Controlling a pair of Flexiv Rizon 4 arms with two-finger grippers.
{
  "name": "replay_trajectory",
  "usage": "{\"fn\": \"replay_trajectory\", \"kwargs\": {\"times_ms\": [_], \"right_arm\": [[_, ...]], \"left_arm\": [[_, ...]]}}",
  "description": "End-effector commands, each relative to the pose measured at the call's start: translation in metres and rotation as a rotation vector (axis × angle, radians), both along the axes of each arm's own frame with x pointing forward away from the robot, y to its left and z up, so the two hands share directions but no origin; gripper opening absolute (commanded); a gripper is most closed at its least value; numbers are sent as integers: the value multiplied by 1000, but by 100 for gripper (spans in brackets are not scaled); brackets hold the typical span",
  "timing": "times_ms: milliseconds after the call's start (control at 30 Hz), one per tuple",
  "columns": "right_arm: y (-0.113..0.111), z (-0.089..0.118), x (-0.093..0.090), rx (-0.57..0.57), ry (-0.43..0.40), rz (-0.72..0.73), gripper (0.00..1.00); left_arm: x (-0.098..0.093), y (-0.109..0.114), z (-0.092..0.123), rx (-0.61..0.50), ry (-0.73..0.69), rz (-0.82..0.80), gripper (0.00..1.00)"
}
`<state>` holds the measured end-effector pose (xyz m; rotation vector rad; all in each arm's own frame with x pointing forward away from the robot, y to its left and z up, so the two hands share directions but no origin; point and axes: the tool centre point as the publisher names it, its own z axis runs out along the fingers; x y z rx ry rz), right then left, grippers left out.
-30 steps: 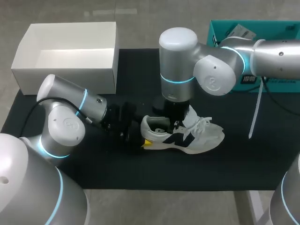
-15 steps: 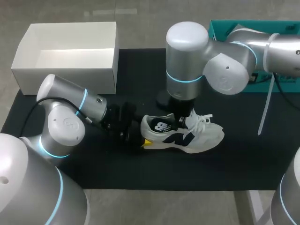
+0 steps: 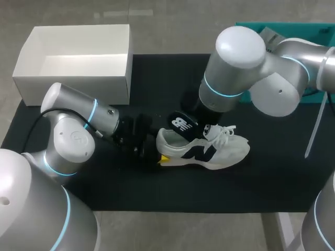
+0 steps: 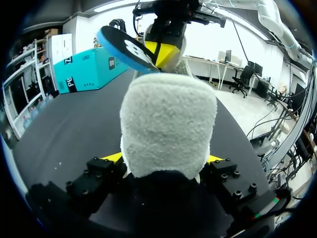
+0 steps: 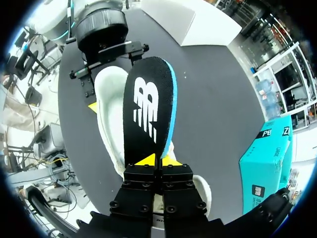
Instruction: Take the shoe out of the shoebox, open the shoe tongue, remove and reinsert the insole, then place the shoe into the shoebox
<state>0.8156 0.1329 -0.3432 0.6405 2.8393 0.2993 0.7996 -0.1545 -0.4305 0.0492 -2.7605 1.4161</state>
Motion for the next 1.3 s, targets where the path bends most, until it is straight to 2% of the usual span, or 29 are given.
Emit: {"fn": "replay_trajectory", "kwargs": {"times_ms": [33,367,767,867,1100,1300], "right_arm": [[3,7,9,83,-57,22,0],[27,36,38,181,-140,71,0],[45,61,58,319,-242,130,0],[46,76,60,351,-289,133,0],[43,110,59,550,-455,133,0],[43,110,59,550,-455,133,0]], "left_arm": [[1,0,-1,0,0,0,0],[1,0,-1,0,0,0,0],[1,0,-1,0,0,0,0],[1,0,-1,0,0,0,0],[1,0,-1,0,0,0,0],[1,0,-1,0,0,0,0]]}}
